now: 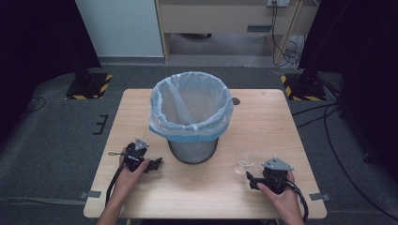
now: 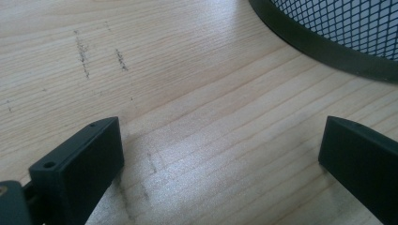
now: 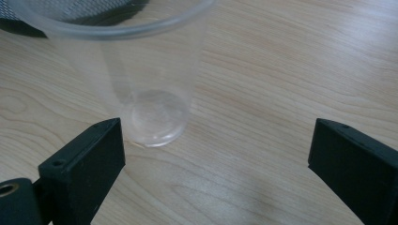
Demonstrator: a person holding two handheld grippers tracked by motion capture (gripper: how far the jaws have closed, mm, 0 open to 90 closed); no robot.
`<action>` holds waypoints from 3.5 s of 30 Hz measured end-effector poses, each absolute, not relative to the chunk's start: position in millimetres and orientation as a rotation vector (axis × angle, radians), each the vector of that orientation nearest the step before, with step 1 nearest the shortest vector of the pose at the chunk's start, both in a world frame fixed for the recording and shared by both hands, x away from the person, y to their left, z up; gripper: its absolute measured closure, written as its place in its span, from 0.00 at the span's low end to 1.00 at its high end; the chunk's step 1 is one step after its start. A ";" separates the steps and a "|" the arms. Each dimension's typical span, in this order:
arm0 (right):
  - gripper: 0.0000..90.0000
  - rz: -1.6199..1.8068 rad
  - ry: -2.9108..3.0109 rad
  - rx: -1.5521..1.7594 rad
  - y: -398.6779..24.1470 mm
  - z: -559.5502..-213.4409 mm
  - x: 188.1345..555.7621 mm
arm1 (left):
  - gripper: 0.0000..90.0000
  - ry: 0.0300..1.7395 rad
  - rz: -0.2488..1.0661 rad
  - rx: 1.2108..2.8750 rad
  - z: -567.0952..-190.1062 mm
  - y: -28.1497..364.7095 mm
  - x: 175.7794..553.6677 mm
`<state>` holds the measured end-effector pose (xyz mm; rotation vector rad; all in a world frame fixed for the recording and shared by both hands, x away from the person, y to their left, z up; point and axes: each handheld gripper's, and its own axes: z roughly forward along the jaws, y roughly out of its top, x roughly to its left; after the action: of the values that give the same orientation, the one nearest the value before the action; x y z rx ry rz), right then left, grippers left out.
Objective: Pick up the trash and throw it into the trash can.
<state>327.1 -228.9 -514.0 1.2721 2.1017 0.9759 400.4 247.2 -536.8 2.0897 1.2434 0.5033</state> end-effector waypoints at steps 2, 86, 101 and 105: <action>0.05 0.997 2.107 1.265 -226.9 -513.4 326.7 | 0.00 1.243 0.503 2.090 -536.8 247.3 400.4; 0.36 1.054 1.956 1.278 -221.4 -384.0 484.2 | 0.00 1.238 0.500 2.094 -536.7 246.2 399.0; 0.36 1.068 1.929 1.258 -203.6 -341.5 502.8 | 0.00 1.238 0.500 2.094 -536.7 245.7 399.4; 0.36 1.069 1.922 1.251 -198.8 -330.3 506.6 | 0.00 1.239 0.501 2.091 -536.8 245.5 399.4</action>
<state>506.6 -198.8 -330.3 1.2510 1.9216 1.0692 399.4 245.5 -536.8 2.0914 1.2389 0.5006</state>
